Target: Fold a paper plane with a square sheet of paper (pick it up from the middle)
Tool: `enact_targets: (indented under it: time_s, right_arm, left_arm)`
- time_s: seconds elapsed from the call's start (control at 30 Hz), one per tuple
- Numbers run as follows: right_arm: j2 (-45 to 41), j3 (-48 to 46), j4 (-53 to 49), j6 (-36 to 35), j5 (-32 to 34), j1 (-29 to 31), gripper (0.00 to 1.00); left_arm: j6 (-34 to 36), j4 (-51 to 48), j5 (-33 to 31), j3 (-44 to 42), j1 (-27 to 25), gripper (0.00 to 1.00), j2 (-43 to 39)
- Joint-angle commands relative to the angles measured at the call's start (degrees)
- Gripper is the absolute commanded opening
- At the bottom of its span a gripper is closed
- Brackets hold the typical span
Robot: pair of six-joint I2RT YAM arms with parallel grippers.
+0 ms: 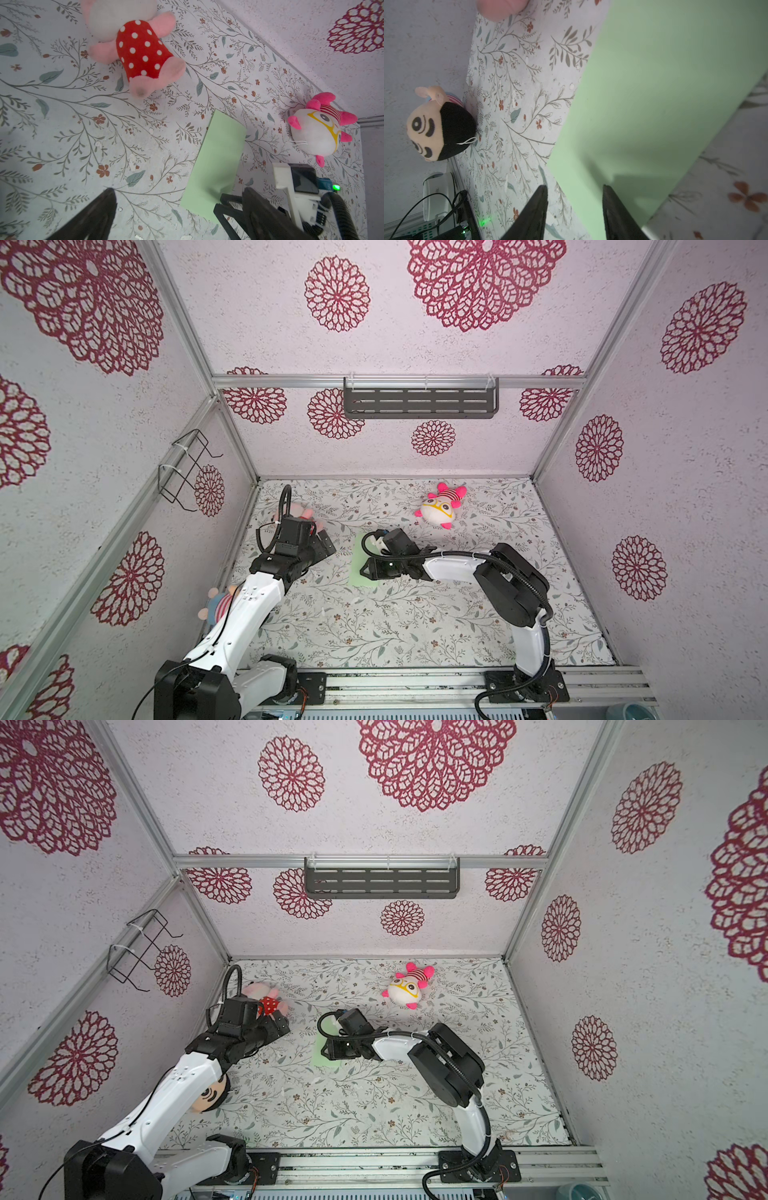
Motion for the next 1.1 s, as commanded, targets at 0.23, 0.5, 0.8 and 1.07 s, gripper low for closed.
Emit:
enact_targets:
  time_s: [0.23,0.5,0.8,1.07]
  right_arm:
    - [-5.1,-7.5,-10.0,-11.9,0.2,-2.2,0.47]
    - [-14.6,-18.2,-12.3,-19.3,-3.7,-8.8,0.49]
    - [-20.3,-20.6,3.7,-2.7,0.3,-10.4,0.51]
    - [-12.5,-13.5,-1.5,-7.0,-1.5,-11.3,0.45]
  left_arm:
    - [0.1,3.3,4.8,-1.0,0.9,0.97,-0.5]
    - [-2.5,7.0,12.4,-2.1,0.8,0.98,2.4]
    - [-13.3,18.7,24.3,-8.8,-2.6,0.98,6.3]
    - [-21.2,25.9,24.3,-13.5,-10.9,0.99,9.4]
